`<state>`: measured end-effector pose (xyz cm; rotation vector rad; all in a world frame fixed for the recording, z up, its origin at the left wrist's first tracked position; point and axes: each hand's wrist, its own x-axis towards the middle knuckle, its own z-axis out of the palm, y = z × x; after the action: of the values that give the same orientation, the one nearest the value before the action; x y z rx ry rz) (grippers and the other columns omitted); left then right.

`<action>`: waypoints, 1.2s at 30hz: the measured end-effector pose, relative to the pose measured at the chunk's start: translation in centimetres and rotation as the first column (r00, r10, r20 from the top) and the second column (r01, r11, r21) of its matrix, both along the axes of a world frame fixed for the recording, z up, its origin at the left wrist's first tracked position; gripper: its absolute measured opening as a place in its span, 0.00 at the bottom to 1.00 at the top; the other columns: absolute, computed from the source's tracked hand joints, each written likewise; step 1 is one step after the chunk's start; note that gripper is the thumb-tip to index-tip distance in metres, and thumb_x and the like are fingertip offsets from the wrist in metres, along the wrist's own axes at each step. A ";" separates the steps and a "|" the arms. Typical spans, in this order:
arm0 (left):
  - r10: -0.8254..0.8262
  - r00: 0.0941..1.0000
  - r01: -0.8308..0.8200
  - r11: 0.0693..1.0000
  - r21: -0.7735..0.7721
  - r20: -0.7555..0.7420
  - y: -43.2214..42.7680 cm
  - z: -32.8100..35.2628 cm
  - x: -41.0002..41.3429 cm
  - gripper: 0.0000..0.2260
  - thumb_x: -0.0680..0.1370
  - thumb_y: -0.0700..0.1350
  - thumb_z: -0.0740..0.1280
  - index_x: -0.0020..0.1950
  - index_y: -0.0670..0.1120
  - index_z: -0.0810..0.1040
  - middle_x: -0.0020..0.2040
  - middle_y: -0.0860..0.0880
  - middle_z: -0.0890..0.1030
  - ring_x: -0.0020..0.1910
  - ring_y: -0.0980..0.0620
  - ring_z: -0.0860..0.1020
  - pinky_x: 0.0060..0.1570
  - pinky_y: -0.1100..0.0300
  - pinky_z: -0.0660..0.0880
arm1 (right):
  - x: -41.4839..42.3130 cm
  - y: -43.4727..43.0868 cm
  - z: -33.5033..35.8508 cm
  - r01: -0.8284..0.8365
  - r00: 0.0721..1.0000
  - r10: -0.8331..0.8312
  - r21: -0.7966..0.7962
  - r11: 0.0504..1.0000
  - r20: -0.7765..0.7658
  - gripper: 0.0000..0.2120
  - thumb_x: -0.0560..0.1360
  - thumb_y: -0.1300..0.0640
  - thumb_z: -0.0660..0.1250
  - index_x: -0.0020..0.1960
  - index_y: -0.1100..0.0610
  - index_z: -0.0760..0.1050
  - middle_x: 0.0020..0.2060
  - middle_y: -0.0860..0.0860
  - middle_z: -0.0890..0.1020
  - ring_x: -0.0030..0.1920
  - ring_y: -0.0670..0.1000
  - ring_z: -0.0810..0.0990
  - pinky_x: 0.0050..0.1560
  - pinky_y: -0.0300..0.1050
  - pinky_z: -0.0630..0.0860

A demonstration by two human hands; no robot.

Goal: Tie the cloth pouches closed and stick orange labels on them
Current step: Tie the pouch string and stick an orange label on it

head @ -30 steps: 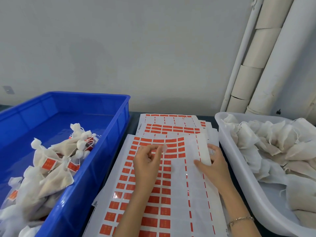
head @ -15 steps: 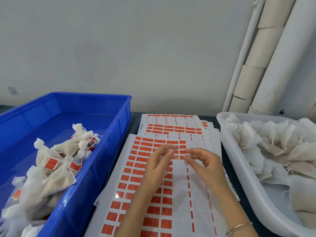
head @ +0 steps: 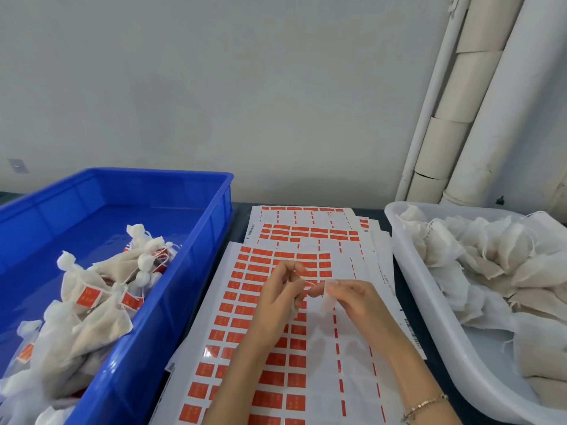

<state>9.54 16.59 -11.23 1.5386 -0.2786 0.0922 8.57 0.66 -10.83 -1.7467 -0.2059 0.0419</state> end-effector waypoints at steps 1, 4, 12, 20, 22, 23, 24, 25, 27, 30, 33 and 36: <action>0.016 1.000 -0.016 0.999 0.040 0.006 -0.1 -0.2 0.0 0.09 0.73 0.47 0.62 0.50 0.45 0.75 0.43 0.43 0.78 0.43 0.42 0.78 0.39 0.64 0.75 | 0.1 -0.1 0.0 0.011 1.000 -0.011 0.028 1.000 -0.008 0.14 0.73 0.42 0.65 0.48 0.48 0.84 0.54 0.36 0.82 0.59 0.36 0.76 0.58 0.35 0.70; 0.058 0.997 -0.063 0.990 0.123 0.043 -0.1 -0.6 0.0 0.04 0.75 0.49 0.66 0.49 0.51 0.76 0.44 0.52 0.80 0.47 0.51 0.80 0.43 0.65 0.77 | 0.2 -0.4 0.3 0.013 1.000 -0.010 0.119 0.993 -0.019 0.15 0.72 0.44 0.61 0.45 0.48 0.85 0.52 0.44 0.84 0.59 0.44 0.79 0.62 0.42 0.70; 0.101 0.985 -0.125 0.976 0.180 0.137 0.3 -0.6 0.0 0.03 0.77 0.44 0.68 0.44 0.51 0.78 0.40 0.59 0.80 0.45 0.60 0.78 0.42 0.71 0.75 | 0.6 -1.5 0.3 0.222 0.975 -0.212 0.261 0.940 -0.064 0.08 0.75 0.51 0.68 0.48 0.55 0.81 0.45 0.52 0.85 0.50 0.53 0.83 0.56 0.46 0.78; -0.131 0.987 0.096 0.945 0.313 0.092 -0.7 -0.7 -0.6 0.05 0.76 0.47 0.70 0.42 0.57 0.80 0.42 0.60 0.81 0.44 0.59 0.79 0.44 0.72 0.75 | 0.7 -1.1 -0.5 0.428 0.904 -0.419 0.194 0.883 -0.089 0.06 0.70 0.55 0.74 0.46 0.55 0.81 0.40 0.45 0.85 0.45 0.52 0.83 0.50 0.45 0.79; -0.115 0.988 0.076 0.948 0.308 0.108 -0.7 -0.7 -0.5 0.05 0.75 0.48 0.70 0.42 0.59 0.80 0.41 0.58 0.81 0.42 0.58 0.79 0.43 0.70 0.75 | 0.6 -0.8 -0.6 0.409 0.912 -0.404 0.161 0.898 -0.065 0.04 0.70 0.55 0.74 0.44 0.54 0.81 0.38 0.44 0.84 0.43 0.49 0.83 0.45 0.40 0.77; -0.096 0.988 0.056 0.952 0.301 0.119 -0.7 -0.7 -0.5 0.05 0.75 0.48 0.71 0.41 0.60 0.80 0.40 0.58 0.81 0.40 0.57 0.78 0.42 0.70 0.75 | 0.6 -0.8 -0.6 0.394 0.919 -0.390 0.145 0.908 -0.053 0.04 0.71 0.55 0.74 0.43 0.53 0.81 0.38 0.44 0.84 0.42 0.47 0.83 0.44 0.37 0.76; -0.075 0.989 0.034 0.955 0.296 0.128 -0.6 -0.7 -0.4 0.06 0.74 0.49 0.71 0.41 0.60 0.80 0.39 0.58 0.81 0.40 0.56 0.78 0.41 0.70 0.75 | 0.6 -0.7 -0.6 0.378 0.926 -0.376 0.127 0.917 -0.042 0.03 0.71 0.55 0.74 0.43 0.53 0.81 0.37 0.44 0.84 0.41 0.46 0.83 0.42 0.35 0.74; -0.056 0.989 0.015 0.957 0.291 0.134 -0.6 -0.7 -0.4 0.06 0.74 0.49 0.71 0.41 0.61 0.80 0.39 0.57 0.81 0.39 0.55 0.78 0.39 0.69 0.76 | 0.5 -0.6 -0.6 0.364 0.931 -0.363 0.110 0.925 -0.032 0.03 0.71 0.55 0.74 0.42 0.53 0.81 0.37 0.44 0.84 0.41 0.44 0.83 0.40 0.32 0.74; -0.030 0.990 -0.010 0.958 0.285 0.137 -0.6 -0.9 -0.2 0.04 0.74 0.50 0.71 0.41 0.60 0.81 0.38 0.54 0.81 0.37 0.50 0.78 0.37 0.63 0.77 | 0.4 -0.5 -0.5 0.347 0.938 -0.347 0.093 0.933 -0.018 0.04 0.71 0.54 0.74 0.42 0.53 0.81 0.37 0.44 0.85 0.41 0.41 0.82 0.37 0.30 0.74; -0.003 0.990 -0.039 0.957 0.287 0.142 -0.5 -1.0 -0.1 0.01 0.74 0.52 0.70 0.43 0.59 0.81 0.36 0.49 0.81 0.36 0.46 0.77 0.36 0.58 0.77 | 0.4 -0.4 -0.5 0.333 0.943 -0.333 0.086 0.939 -0.013 0.05 0.70 0.53 0.74 0.42 0.54 0.81 0.37 0.44 0.85 0.41 0.40 0.82 0.36 0.29 0.74; 0.042 0.988 -0.083 0.955 0.286 0.147 -0.5 -1.2 0.1 0.01 0.74 0.51 0.70 0.43 0.58 0.81 0.36 0.50 0.80 0.36 0.48 0.77 0.37 0.61 0.78 | 0.4 -0.3 -0.5 0.337 0.942 -0.336 0.072 0.939 -0.019 0.04 0.70 0.53 0.74 0.42 0.53 0.81 0.38 0.43 0.85 0.42 0.40 0.82 0.40 0.31 0.73; 0.073 0.986 -0.114 0.951 0.287 0.149 -0.4 -1.4 0.3 0.01 0.75 0.50 0.70 0.44 0.56 0.80 0.37 0.53 0.80 0.37 0.52 0.78 0.37 0.67 0.78 | 0.3 -0.3 -0.4 0.336 0.942 -0.336 0.055 0.940 -0.018 0.04 0.70 0.53 0.74 0.42 0.53 0.81 0.38 0.42 0.84 0.42 0.39 0.81 0.38 0.29 0.72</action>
<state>9.89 16.17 -12.67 1.8464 -0.3394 0.2412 8.90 0.41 -11.28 -1.7027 0.0991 -0.2048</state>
